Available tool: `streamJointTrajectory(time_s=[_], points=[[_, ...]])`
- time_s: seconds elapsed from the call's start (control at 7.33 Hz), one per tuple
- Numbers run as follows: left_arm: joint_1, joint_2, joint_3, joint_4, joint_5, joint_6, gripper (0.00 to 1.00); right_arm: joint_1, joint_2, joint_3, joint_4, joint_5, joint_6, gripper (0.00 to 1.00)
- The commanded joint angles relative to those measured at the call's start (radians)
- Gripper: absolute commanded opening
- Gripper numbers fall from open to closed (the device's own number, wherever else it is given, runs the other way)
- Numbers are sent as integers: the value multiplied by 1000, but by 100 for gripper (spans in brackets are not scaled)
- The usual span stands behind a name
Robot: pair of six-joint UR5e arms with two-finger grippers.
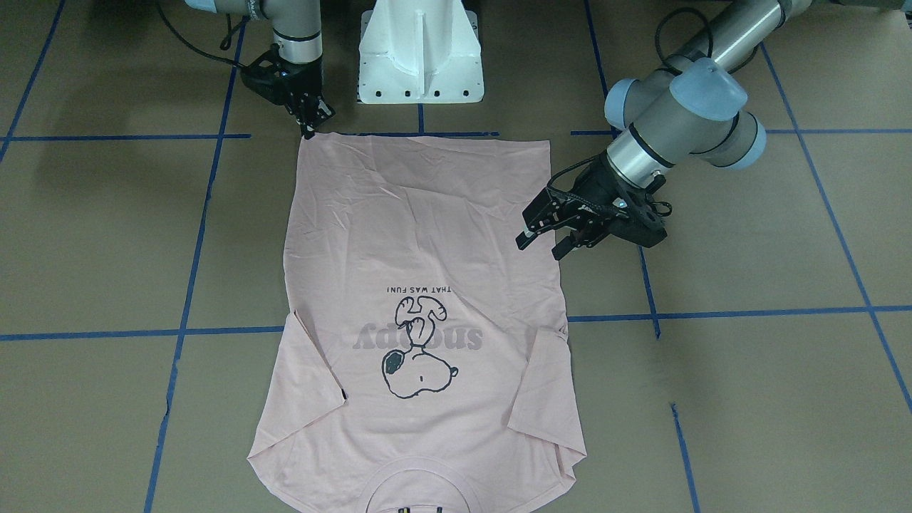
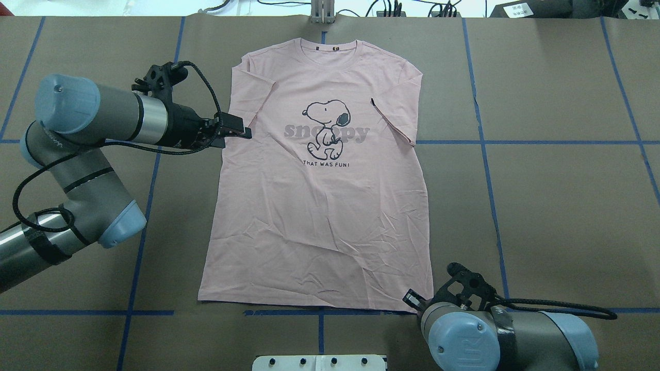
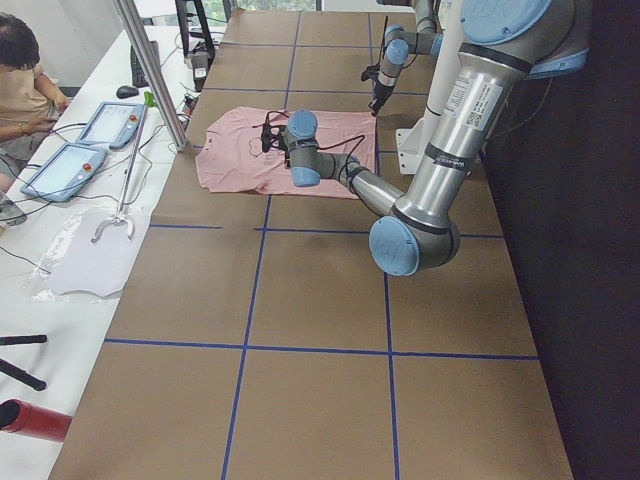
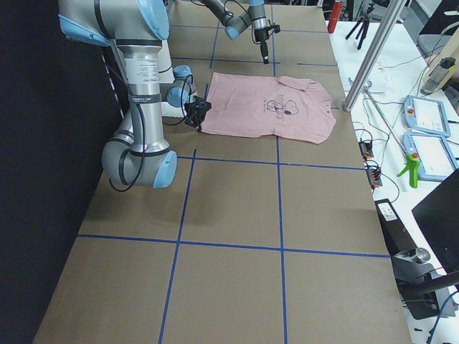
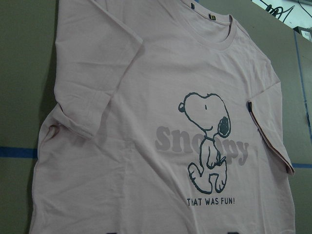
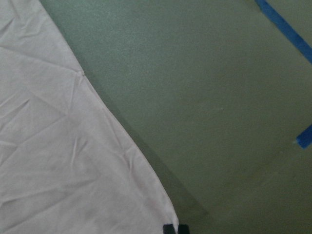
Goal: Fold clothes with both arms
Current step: 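Move the left gripper down to the other hem corner nearest the robot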
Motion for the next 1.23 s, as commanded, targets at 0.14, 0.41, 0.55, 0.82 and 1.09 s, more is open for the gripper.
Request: streamJointTrajectory(time_s=[0.14,0.41,0.55,0.82,1.09], points=[[58,160,-272,150,54,-93,80,11,2,61,0,6,-1,0],[288,349,-452,323,320,-135,80,24,-1,61,0,6,-11,0],[396,346,-455,402,378,-265,80,29,1,61,0,6,-11,0],[491,334,-442,480,460,-307,80,38,-1,62,2,7,-13,0],[514,311,-442,557,461,-335,80,43,2,62,2,7,-14,0]])
